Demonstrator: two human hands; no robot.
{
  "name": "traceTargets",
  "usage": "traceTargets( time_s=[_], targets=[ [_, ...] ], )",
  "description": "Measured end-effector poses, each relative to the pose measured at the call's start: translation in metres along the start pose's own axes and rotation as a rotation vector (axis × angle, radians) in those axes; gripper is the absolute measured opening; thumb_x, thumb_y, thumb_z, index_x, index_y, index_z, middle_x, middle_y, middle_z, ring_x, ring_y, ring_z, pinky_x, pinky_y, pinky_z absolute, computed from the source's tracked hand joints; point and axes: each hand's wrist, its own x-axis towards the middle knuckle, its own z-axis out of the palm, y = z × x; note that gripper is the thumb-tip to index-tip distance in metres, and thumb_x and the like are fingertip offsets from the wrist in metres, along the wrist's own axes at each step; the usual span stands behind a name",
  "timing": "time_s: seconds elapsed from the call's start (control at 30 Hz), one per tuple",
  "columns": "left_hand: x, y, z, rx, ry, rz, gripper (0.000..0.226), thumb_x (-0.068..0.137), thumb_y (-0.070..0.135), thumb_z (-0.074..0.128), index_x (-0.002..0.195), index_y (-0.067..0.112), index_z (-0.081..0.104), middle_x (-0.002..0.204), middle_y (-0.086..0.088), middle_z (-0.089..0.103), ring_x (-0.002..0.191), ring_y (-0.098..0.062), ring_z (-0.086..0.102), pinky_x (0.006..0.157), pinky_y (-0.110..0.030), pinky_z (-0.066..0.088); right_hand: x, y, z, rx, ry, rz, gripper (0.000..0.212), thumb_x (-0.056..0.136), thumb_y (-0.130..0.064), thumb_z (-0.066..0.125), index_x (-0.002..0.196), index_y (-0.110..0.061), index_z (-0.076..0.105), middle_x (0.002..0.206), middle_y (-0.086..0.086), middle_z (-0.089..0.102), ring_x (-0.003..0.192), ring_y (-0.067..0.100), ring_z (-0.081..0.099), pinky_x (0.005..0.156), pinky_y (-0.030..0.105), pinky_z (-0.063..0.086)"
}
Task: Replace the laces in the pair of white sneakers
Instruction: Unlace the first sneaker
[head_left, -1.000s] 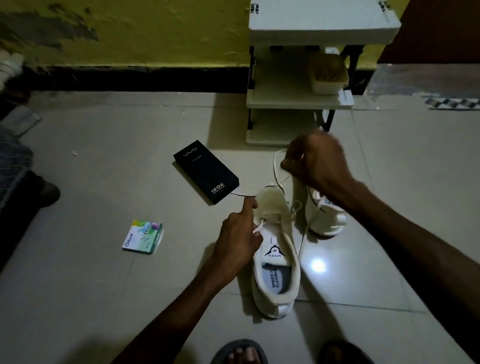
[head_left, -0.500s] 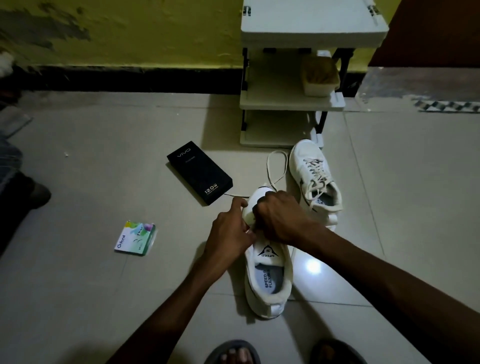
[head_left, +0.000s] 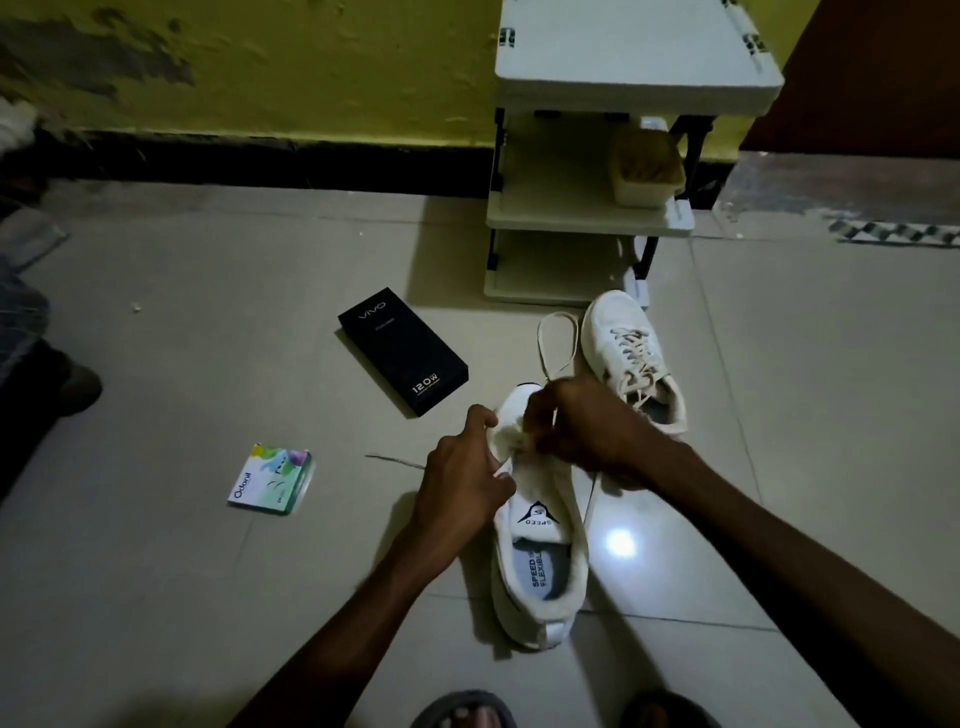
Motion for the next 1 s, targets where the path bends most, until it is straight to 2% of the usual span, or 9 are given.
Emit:
traceTargets(
  time_s=[0.1,0.23,0.4,0.6,0.67,0.73,0.8,0.87,1.0],
  targets=[
    [0.003,-0.001,0.001,0.0,-0.005,-0.034,0.057,0.078,0.025,0.076,0.124,0.027,0.041,0.096,-0.004,0.068,0.092,-0.021,0.064,0.072,-0.028,0.047,-0.002,-0.013,0.023,-0.269,-0.023,-0.06,0.017,0.084,-0.029,0.066,0.096,-0.017,0.063,0.094,0.002,0.058,0.089,0.023,0.06,0.068,0.031,0.045],
    [0.004,-0.001,0.001,0.015,-0.028,-0.032,0.059,0.078,0.02,0.075,0.126,0.025,0.041,0.094,-0.004,0.069,0.092,-0.022,0.064,0.075,-0.029,0.049,0.001,-0.026,0.03,-0.493,0.074,-0.11,0.015,0.085,-0.018,0.06,0.098,-0.013,0.065,0.097,0.007,0.065,0.095,0.028,0.061,0.069,0.032,0.034],
    [0.004,-0.001,0.0,0.012,-0.028,-0.02,0.057,0.079,0.016,0.074,0.124,0.026,0.041,0.097,-0.003,0.069,0.092,-0.021,0.065,0.074,-0.029,0.05,0.0,-0.034,0.016,-0.531,0.029,-0.199,0.018,0.085,-0.013,0.061,0.1,-0.006,0.064,0.098,0.013,0.065,0.096,0.031,0.059,0.079,0.037,0.044],
    [0.001,0.001,-0.003,0.042,-0.01,0.05,0.056,0.078,0.017,0.075,0.123,0.024,0.042,0.097,-0.002,0.067,0.085,-0.018,0.062,0.07,-0.027,0.049,0.014,-0.008,-0.048,-0.125,0.753,0.035,0.016,0.076,0.001,0.071,0.089,-0.006,0.065,0.087,0.011,0.064,0.082,0.025,0.058,0.07,0.035,0.05],
    [0.002,0.0,-0.003,0.036,-0.023,0.025,0.056,0.077,0.017,0.075,0.123,0.024,0.042,0.095,-0.004,0.067,0.087,-0.021,0.064,0.074,-0.032,0.053,0.011,-0.005,-0.046,0.009,0.827,0.095,0.014,0.078,-0.003,0.071,0.087,-0.01,0.063,0.085,0.004,0.063,0.077,0.016,0.057,0.069,0.033,0.052],
    [0.003,0.0,-0.002,0.033,-0.026,0.012,0.056,0.078,0.018,0.075,0.122,0.025,0.042,0.095,-0.004,0.067,0.087,-0.021,0.064,0.074,-0.031,0.053,0.009,-0.004,-0.031,0.089,0.614,0.085,0.015,0.078,-0.003,0.07,0.085,-0.015,0.065,0.081,-0.004,0.063,0.069,0.005,0.057,0.064,0.032,0.054],
    [0.003,0.0,-0.001,0.019,-0.023,0.005,0.055,0.078,0.019,0.075,0.121,0.025,0.042,0.095,-0.004,0.067,0.087,-0.02,0.064,0.072,-0.028,0.05,0.006,-0.003,-0.011,0.03,0.221,0.04,0.014,0.08,-0.007,0.068,0.087,-0.019,0.068,0.084,-0.003,0.066,0.072,0.011,0.064,0.067,0.034,0.055],
    [0.003,0.0,-0.001,0.004,-0.023,-0.008,0.054,0.078,0.023,0.075,0.12,0.026,0.043,0.095,-0.004,0.068,0.088,-0.021,0.064,0.073,-0.028,0.049,0.004,-0.006,0.008,-0.117,-0.008,-0.021,0.003,0.082,-0.018,0.068,0.082,-0.018,0.064,0.082,-0.002,0.062,0.077,0.02,0.064,0.066,0.032,0.051],
    [0.003,0.001,-0.001,0.007,-0.015,-0.031,0.054,0.08,0.028,0.075,0.122,0.025,0.042,0.092,-0.002,0.068,0.088,-0.02,0.063,0.07,-0.025,0.042,0.0,-0.014,0.031,-0.238,0.044,-0.055,0.014,0.083,-0.021,0.064,0.074,-0.023,0.053,0.08,0.003,0.057,0.078,0.027,0.06,0.062,0.03,0.037]
  ],
)
